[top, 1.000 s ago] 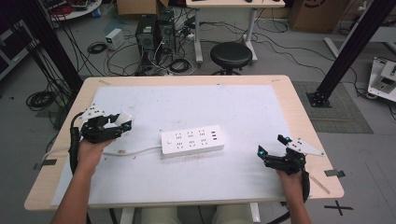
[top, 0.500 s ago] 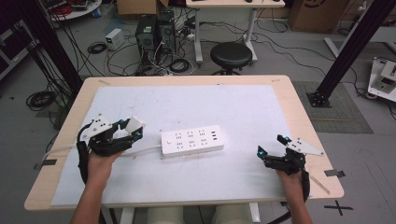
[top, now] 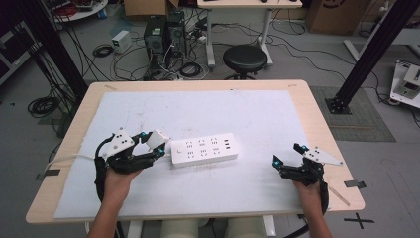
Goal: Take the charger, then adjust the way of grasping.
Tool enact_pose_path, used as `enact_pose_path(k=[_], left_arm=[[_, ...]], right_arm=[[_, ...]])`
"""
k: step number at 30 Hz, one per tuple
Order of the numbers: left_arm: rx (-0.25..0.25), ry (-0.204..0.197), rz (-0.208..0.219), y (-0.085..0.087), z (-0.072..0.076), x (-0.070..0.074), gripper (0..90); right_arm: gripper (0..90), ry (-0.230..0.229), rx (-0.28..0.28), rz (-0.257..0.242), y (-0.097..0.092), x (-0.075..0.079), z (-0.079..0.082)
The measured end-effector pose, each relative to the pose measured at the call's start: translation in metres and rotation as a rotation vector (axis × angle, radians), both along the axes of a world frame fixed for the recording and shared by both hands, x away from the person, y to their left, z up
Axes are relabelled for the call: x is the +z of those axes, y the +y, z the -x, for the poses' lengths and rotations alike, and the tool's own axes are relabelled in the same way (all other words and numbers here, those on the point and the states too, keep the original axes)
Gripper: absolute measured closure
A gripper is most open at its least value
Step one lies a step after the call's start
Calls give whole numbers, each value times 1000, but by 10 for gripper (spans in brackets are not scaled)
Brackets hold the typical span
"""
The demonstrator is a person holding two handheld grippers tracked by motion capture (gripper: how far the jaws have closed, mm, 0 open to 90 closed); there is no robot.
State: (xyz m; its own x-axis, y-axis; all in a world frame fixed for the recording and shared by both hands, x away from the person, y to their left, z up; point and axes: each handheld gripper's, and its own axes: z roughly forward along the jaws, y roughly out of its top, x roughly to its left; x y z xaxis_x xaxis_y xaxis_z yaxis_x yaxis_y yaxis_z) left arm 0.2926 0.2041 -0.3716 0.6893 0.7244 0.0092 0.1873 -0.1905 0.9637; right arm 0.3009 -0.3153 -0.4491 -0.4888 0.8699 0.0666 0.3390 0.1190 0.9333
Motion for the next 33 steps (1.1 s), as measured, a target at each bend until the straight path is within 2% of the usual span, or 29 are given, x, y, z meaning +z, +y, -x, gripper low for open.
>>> enact_pose_path(k=[9,22,23,25,26,27,28,33], left_arm=[[-34,-15,-19,-10,3,5,425],[-127,-50,-76,-31,4,12,425],[-137,-51,-88,-33,4,12,425],[-161,-58,-113,-39,4,14,425],[-190,-66,-140,-45,4,15,425],[-190,-66,-140,-45,4,15,425],[-216,-72,-156,-53,6,16,425],[-300,-97,-224,-70,13,17,425]], right_arm=[[49,-5,1,4,0,0,0],[49,-10,-1,10,1,0,1],[49,15,7,2,1,1,0],[49,18,8,3,-1,1,-3],[49,23,6,-3,-1,1,-4],[49,23,6,-3,-1,1,-4],[49,31,3,-9,-2,1,-5],[49,47,52,-78,0,14,-1]])
